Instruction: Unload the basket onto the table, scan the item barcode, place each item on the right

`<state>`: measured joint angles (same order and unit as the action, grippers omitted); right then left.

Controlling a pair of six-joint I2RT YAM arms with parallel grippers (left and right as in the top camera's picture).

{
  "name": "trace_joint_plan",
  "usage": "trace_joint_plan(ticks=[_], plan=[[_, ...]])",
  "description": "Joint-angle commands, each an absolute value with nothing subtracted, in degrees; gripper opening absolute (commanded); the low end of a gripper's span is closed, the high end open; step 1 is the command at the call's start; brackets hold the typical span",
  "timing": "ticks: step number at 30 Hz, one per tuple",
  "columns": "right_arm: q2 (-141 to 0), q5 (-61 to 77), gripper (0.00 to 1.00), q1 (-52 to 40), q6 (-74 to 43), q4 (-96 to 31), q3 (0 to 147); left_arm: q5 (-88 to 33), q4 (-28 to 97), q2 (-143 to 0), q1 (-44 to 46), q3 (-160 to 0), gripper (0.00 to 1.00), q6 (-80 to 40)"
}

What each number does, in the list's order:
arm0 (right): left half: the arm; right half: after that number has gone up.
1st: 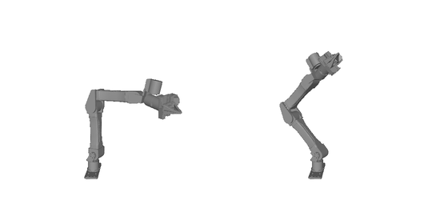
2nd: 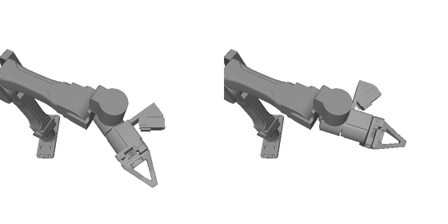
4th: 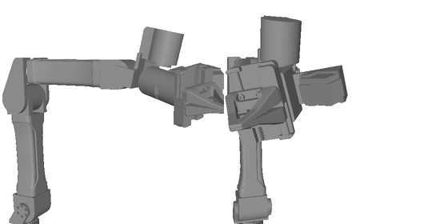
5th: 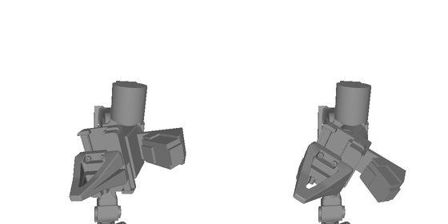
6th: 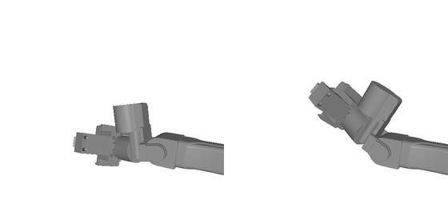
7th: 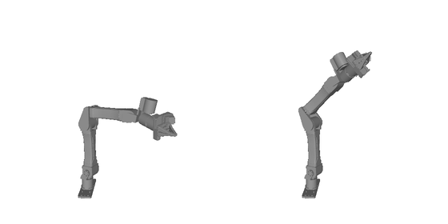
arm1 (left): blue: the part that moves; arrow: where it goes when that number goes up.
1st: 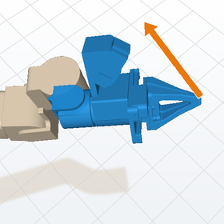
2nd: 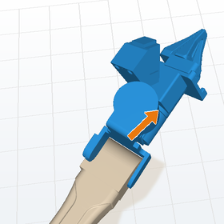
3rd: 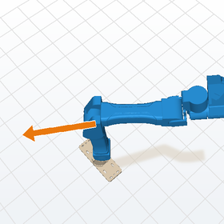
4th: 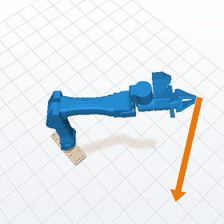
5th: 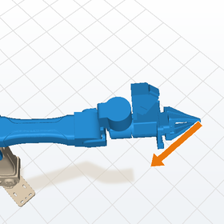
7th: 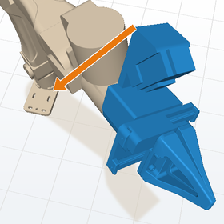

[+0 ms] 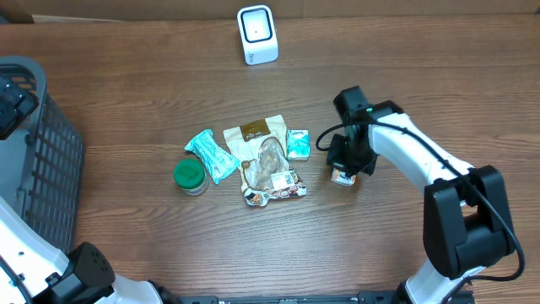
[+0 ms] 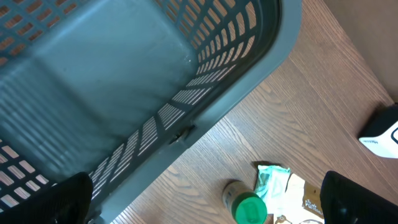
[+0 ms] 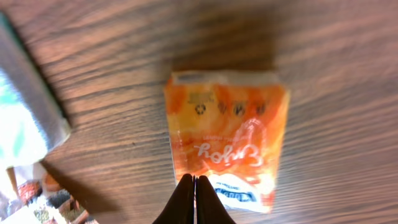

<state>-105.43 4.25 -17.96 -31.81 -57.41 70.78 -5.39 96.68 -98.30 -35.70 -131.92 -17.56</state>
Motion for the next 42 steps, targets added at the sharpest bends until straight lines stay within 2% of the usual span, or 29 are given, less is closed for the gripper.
trace_joint_plan(ticks=[1,5,12,19,33,42], plan=[[-105.8,7.3,0.06,-17.6,-16.4,-59.1,75.7,-5.8,96.8,-98.2,-35.3,-131.8,1.0,-16.7],[-105.8,17.1,0.14,-17.7,-7.2,-59.1,76.5,-5.8,96.8,-98.2,-35.3,-131.8,1.0,-16.7],[-105.9,18.6,0.23,-18.4,-9.4,-54.4,71.2,-5.8,96.8,-98.2,-35.3,-131.8,1.0,-16.7],[-105.9,15.8,0.44,-18.7,-12.2,-50.1,65.7,-5.8,96.8,-98.2,-35.2,-131.8,1.0,-16.7],[-105.8,7.2,0.48,-14.6,-12.2,-54.0,67.8,-5.8,96.8,-98.2,-35.2,-131.8,1.0,-16.7],[-101.9,16.2,0.5,-13.2,-7.4,-56.8,71.3,-5.8,96.8,-98.2,-35.2,-131.8,1.0,-16.7]])
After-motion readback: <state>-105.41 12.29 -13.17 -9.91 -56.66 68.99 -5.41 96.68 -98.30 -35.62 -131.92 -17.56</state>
